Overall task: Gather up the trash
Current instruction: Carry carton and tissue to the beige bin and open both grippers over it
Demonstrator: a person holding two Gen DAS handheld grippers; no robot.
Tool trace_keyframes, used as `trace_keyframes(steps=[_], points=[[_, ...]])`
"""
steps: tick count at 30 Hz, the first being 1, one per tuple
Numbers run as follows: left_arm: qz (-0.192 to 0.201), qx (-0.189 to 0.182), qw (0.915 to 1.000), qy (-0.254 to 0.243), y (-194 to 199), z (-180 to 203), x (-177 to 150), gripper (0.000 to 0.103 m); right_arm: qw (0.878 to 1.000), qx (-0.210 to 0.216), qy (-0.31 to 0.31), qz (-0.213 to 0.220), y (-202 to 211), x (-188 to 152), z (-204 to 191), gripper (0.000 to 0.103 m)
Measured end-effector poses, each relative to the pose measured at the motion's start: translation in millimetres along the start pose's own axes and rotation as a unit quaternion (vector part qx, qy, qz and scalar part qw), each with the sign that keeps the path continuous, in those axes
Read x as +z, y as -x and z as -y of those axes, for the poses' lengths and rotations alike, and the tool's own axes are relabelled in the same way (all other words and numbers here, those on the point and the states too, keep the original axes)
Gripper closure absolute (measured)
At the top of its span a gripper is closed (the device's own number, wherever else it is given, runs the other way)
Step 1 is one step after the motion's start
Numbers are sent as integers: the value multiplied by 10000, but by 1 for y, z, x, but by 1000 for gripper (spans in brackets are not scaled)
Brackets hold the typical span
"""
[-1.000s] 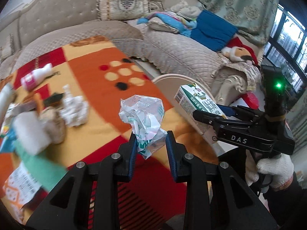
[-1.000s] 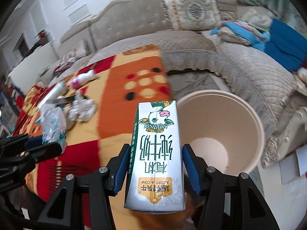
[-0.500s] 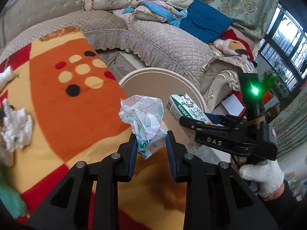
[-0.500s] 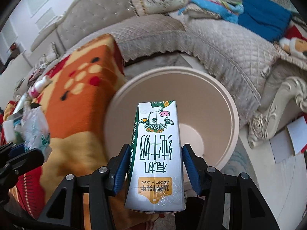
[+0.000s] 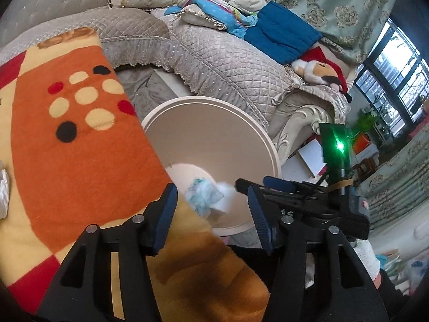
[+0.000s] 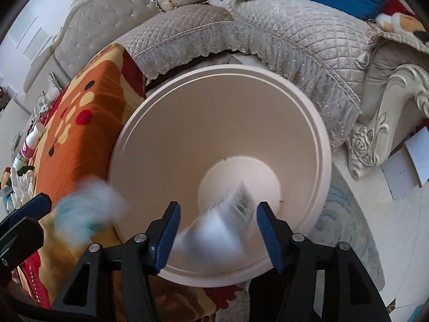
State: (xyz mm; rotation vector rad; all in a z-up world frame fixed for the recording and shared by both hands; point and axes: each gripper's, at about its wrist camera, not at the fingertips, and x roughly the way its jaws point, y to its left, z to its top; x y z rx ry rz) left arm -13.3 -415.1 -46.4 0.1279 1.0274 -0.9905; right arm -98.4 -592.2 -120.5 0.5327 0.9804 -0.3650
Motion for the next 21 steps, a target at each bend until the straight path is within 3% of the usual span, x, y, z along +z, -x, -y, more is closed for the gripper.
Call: trace_keyframes(steps=[12,21], points=[[232,435,9988,11,24,-8,-12,50,9999,53,124,67,13,-10,-13,41],[537,884,9945,165,63,-23,-28,50,9976,180,481,460,50,-16,-49,36]])
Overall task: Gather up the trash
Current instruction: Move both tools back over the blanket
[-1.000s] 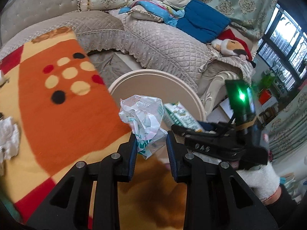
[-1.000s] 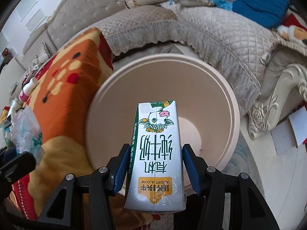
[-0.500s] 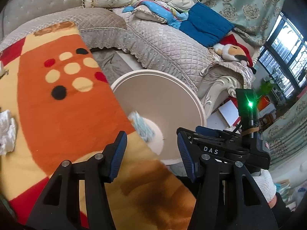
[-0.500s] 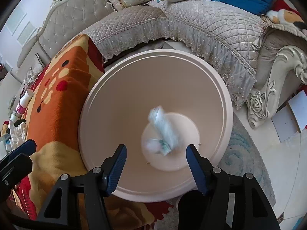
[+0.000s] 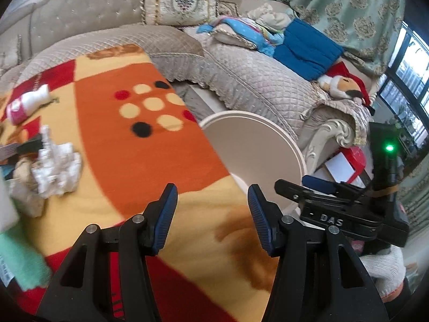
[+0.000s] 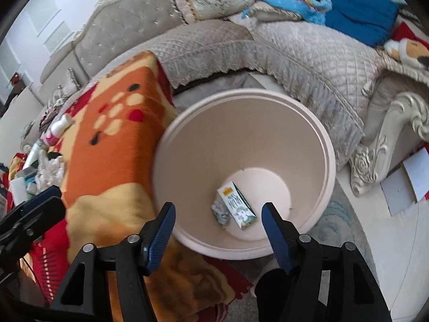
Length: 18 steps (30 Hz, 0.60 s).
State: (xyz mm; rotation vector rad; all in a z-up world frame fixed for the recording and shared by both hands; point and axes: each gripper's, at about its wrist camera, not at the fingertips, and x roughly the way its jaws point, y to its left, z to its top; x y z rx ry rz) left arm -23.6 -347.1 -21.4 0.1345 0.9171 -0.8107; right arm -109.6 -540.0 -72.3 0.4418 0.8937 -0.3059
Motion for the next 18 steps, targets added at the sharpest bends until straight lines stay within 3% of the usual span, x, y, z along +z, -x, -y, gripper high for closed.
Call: trace_keyframes(steps=[12,18], points=[[424,395,9974,436,59,-46,-16,50,9966,150,679,439,33,-1,-69,30],[688,858,9921,599,90,-75,-30,50,9938,250,958,499,36,-4,-102,29]])
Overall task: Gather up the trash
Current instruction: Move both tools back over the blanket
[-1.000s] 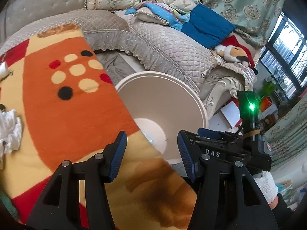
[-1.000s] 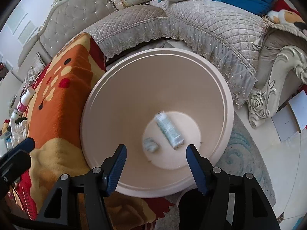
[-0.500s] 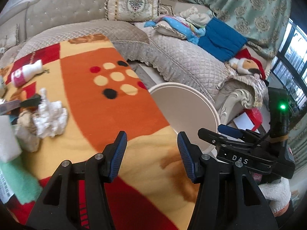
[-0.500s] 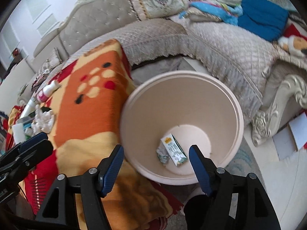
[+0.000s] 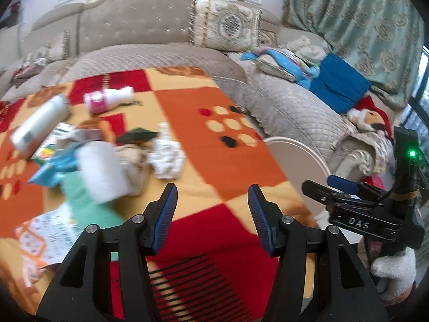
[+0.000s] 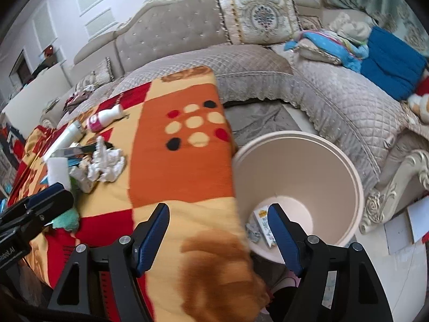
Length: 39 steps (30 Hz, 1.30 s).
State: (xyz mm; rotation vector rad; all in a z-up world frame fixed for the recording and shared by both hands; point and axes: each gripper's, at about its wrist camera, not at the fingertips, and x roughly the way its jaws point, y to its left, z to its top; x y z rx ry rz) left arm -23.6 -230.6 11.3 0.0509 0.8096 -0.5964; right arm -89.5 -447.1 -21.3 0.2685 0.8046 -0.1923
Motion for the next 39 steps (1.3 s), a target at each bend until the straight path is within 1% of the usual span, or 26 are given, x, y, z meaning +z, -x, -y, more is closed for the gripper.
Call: trace_keyframes(steps=[6,14,22,23,24,25,27,31,33,39], points=[[241,418,9987,163,23,-37,-8,50,9996,184,214,27,1,1,-31,29],[346,716,9960,397,41,-69,-18,50,9981,392,476,56,0,2,-68,27],[398,743,9948,565,47,-86,-20,49,9961,503,728,-23,-9,0,-96,26],[398,733,9948,589,48,-87,-20,49,9959,507,753,-39,-10,0,-99,26],[395,722,9947,615,48,-89,-21,46,9956,513,776,-57,-11,0,-101,26],[399,712,9946,643,48,-90,-21,43,9955,520,789,-70,-12,-1,-102,26],[414,665,9944,712,49,-92,-21,41,9952,535,813,-105,-15,-1,-105,26],[387,614,9944,770,47,-96,-20,39,9947,565,841,-156,-20,-1,-109,25],[367,529,9946,808,46,-97,-19,37,9945,575,854,-175,-23,0,-110,24],[267,420,9952,844,37,-97,-15,37,9940,661,834,-235,-38,9,-113,24]])
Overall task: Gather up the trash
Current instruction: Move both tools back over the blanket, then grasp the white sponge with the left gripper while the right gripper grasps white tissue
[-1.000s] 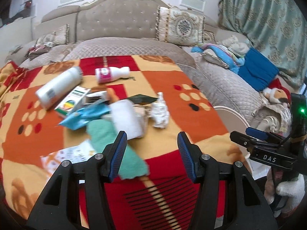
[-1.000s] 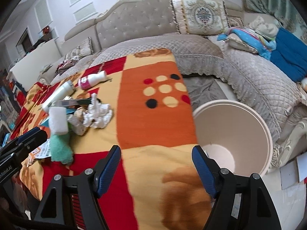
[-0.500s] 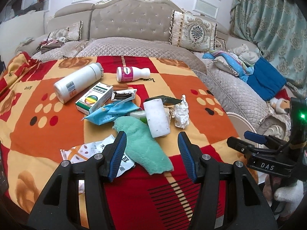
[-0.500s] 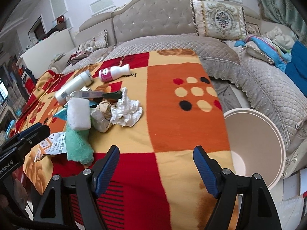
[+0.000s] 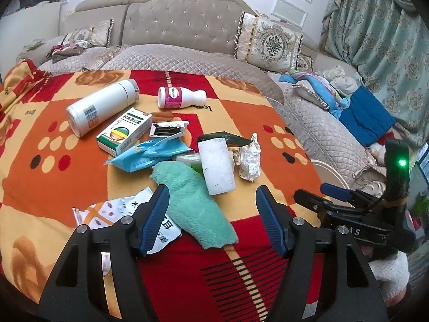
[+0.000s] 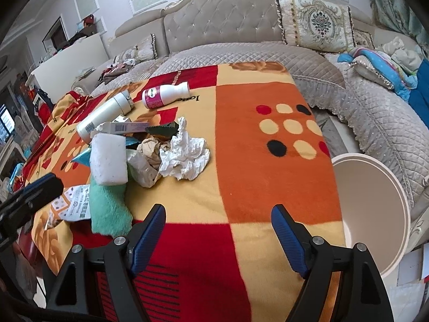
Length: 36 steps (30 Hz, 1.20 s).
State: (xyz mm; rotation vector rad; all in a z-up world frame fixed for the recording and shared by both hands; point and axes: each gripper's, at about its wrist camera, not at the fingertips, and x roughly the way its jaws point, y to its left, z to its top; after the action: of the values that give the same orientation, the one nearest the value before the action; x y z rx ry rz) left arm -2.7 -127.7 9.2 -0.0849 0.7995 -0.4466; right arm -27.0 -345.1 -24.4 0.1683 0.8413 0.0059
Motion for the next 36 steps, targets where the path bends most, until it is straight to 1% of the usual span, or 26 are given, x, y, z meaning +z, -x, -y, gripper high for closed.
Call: trace_keyframes(steps=[5,12,17,18,19,20,21,22,24,28,30,31,32,34,35,36], points=[[-101,-52,9999,71,-12,1,7,37,10000,40,0,-50,-13,9,1,24],[-207,17,9997,121,-36,6,18,37,9998,116,-10,-154,-23,12,4,24],[-149,83,9997,180,-52,5,23,38,9997,168,48,-191,-32,16,1,24],[-176,84,9996,215,-56,4,23,39,9996,184,65,-193,-34,18,0,24],[-245,53,9993,272,-61,1,23,48,9996,204,80,-200,-37,20,-1,24],[-298,25,9991,304,-63,0,24,53,9994,240,92,-224,-41,22,-2,24],[-361,0,9988,330,-64,-2,23,63,9993,280,92,-246,-44,24,-2,24],[-375,8,9988,328,-64,-3,23,68,9991,333,88,-266,-48,26,-2,24],[-311,48,9991,289,-60,-5,22,72,9986,431,68,-306,-57,32,-4,24],[-235,-27,9994,268,-48,-7,21,73,9978,593,-58,-295,-72,43,-4,24],[-196,-34,9996,210,-42,-5,21,74,9968,706,-119,-363,-82,47,-5,24],[-186,-43,9996,193,-41,-4,21,74,9963,744,-137,-396,-86,48,-6,28],[-172,-57,9997,178,-38,-4,21,74,9959,773,-159,-449,-92,49,-7,37],[-146,-64,9998,151,-35,-2,21,74,9946,869,-192,-542,-98,48,-8,49],[-113,-57,9998,130,-33,-1,21,74,9949,880,-165,-473,-97,48,-10,62],[-91,-54,9999,119,-31,0,21,74,9940,972,-138,-484,-96,47,-11,67]])
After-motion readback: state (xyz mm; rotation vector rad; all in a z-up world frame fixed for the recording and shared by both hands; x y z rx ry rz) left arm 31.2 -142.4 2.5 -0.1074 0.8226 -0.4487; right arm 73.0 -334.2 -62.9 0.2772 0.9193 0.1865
